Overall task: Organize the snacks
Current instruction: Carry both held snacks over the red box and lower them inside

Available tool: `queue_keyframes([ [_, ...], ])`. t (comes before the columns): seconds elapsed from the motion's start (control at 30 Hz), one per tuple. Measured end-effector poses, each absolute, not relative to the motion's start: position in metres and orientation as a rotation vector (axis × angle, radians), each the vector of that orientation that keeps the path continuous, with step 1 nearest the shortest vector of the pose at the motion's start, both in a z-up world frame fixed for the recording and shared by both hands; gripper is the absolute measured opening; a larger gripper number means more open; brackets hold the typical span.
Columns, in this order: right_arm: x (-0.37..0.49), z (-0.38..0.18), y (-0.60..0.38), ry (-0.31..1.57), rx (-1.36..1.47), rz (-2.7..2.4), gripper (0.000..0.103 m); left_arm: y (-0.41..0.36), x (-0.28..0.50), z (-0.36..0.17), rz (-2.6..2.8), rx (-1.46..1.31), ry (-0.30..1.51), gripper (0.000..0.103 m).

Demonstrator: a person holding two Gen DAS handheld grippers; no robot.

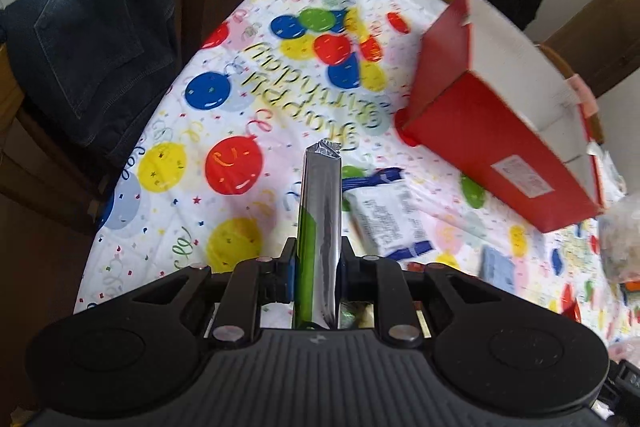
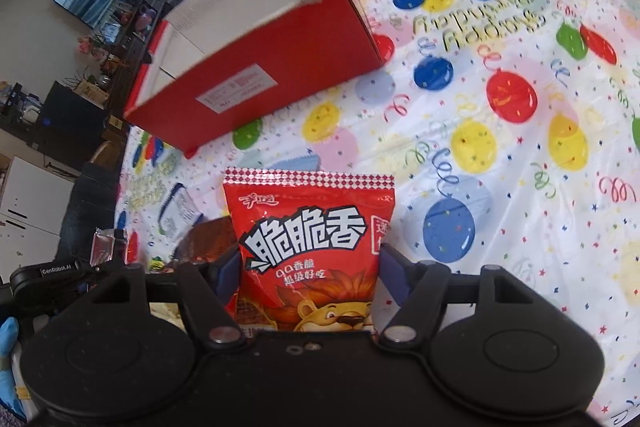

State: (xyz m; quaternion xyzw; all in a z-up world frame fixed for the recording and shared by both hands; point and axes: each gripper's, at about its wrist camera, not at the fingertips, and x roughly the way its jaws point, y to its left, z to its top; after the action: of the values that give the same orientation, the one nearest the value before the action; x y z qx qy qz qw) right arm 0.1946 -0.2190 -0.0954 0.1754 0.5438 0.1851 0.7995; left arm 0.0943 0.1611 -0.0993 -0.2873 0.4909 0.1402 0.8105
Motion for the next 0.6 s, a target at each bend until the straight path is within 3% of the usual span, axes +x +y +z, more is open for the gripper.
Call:
queue_keyframes([
  [0.6, 0.244, -0.006, -0.199, 0.970, 0.284, 0.482, 0.070, 0.092, 0.132, 0.000, 0.104, -0.431, 0.910, 0.019],
])
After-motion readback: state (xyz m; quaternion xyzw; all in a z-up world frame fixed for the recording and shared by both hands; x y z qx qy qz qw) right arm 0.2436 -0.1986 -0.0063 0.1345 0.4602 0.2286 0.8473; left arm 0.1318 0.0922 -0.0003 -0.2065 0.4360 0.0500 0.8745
